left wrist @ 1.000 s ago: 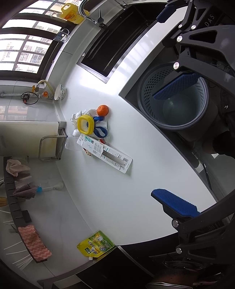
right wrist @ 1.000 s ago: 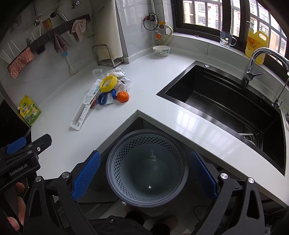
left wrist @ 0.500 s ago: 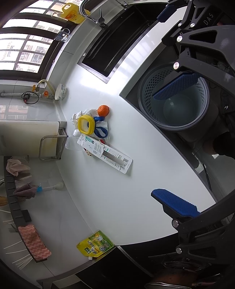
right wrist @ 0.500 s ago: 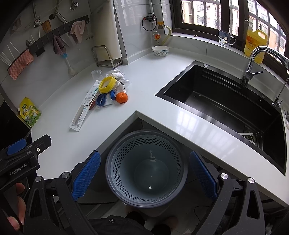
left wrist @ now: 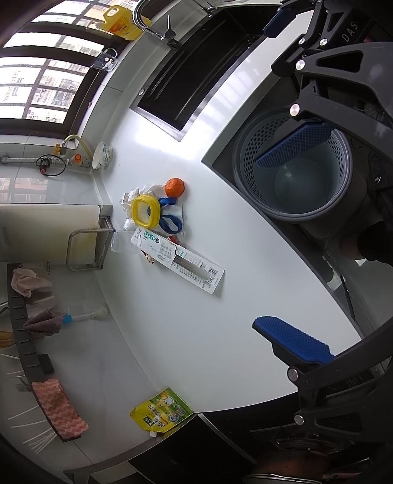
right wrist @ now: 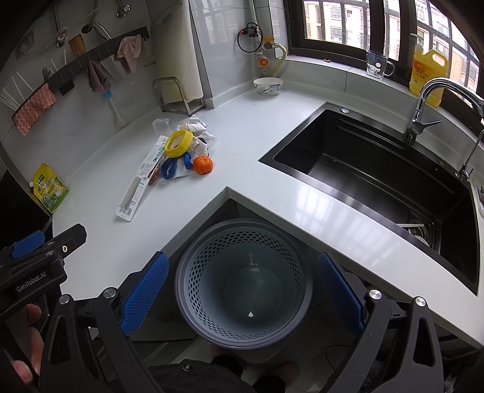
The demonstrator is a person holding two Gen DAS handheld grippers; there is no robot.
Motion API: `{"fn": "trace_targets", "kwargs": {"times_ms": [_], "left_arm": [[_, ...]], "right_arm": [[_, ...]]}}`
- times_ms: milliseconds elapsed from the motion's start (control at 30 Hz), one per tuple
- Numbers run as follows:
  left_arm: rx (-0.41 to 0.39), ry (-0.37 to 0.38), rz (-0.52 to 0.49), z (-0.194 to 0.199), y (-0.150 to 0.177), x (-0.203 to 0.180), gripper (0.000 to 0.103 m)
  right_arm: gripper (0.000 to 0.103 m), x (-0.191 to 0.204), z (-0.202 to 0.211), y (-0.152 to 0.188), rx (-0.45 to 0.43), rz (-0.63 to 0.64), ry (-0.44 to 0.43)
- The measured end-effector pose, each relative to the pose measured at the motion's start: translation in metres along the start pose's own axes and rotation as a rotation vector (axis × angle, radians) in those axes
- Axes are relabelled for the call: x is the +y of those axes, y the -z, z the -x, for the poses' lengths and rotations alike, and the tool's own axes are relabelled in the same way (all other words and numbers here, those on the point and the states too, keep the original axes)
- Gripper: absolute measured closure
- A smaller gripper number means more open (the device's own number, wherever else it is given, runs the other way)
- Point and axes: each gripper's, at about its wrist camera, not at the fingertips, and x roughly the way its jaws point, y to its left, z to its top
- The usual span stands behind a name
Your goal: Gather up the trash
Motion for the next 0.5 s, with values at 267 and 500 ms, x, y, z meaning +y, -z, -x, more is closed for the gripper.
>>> {"fn": "trace_targets", "kwargs": {"times_ms": [267, 500], "left_arm": [[0.001, -0.003, 0.000, -0.0004, 0.0002, -0.0026, 0.006], [0.001, -0.004, 0.000, -0.0011, 0.0005, -0.0023, 0.006]], "right_arm": [[0.009, -0.0015, -0.0022, -0.0015, 0.005, 0.001, -0.005], [0.009, -0.0046, -0.0052, -0.0016, 0.006, 0.000, -0.014]]}}
